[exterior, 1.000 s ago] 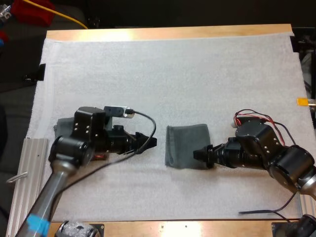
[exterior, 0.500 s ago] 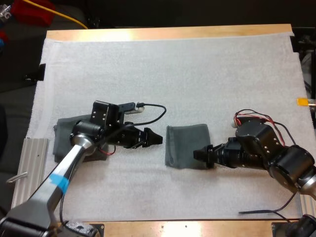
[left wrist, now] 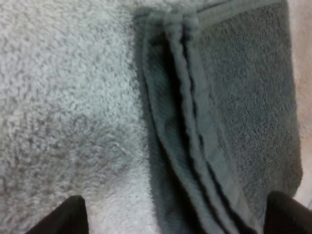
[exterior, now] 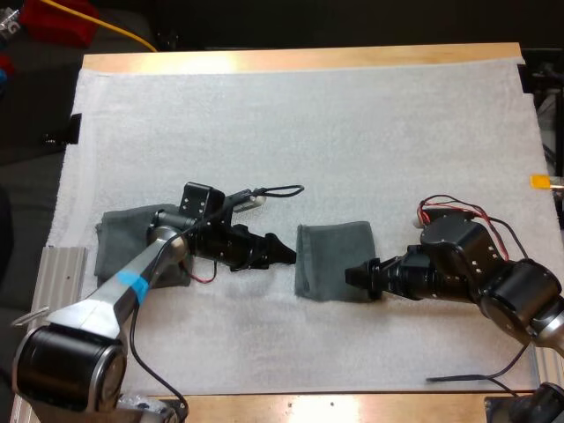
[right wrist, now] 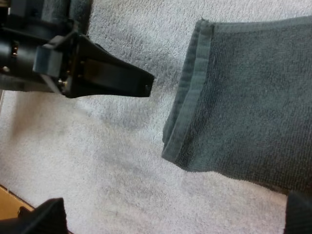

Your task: Pick towel from pile, fold and stack

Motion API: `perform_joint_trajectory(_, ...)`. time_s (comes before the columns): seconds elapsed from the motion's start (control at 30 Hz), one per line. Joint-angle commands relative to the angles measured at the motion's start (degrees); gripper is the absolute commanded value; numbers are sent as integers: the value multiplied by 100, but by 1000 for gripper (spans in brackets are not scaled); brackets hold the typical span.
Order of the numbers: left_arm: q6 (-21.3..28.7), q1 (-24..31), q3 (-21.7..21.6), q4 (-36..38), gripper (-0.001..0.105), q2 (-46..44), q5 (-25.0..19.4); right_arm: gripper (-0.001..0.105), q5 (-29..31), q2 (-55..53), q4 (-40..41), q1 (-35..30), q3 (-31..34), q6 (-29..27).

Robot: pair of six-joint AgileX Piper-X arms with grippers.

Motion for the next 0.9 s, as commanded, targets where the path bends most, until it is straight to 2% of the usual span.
perform_joint_trajectory(0.0, -16, -28, -16, -113, 71, 29, 89, 85, 10, -30, 50, 5, -21, -67)
perform_joint_trajectory(0.4, -375, -150, -32, -500, 71, 291, 85, 85, 10, -30, 50, 5, -21, -67)
perform_joint_trajectory(0.5, -566, -361, -42, -574, 71, 291, -51, 85, 10, -30, 50, 5, -21, -67)
perform_joint_trajectory(0.57, -750, -523, -59, -599, 71, 291, -326, 85, 10, -30, 50, 5, -21, -67)
perform_joint_trajectory(0.7, -1030, -755, -210, -575, 71, 399, -440, 85, 10, -30, 50, 5, -21, -67)
perform_joint_trajectory(0.87, -1185, -1108, -632, -248, 71, 658, -429, 85, 10, -30, 50, 5, -21, -67)
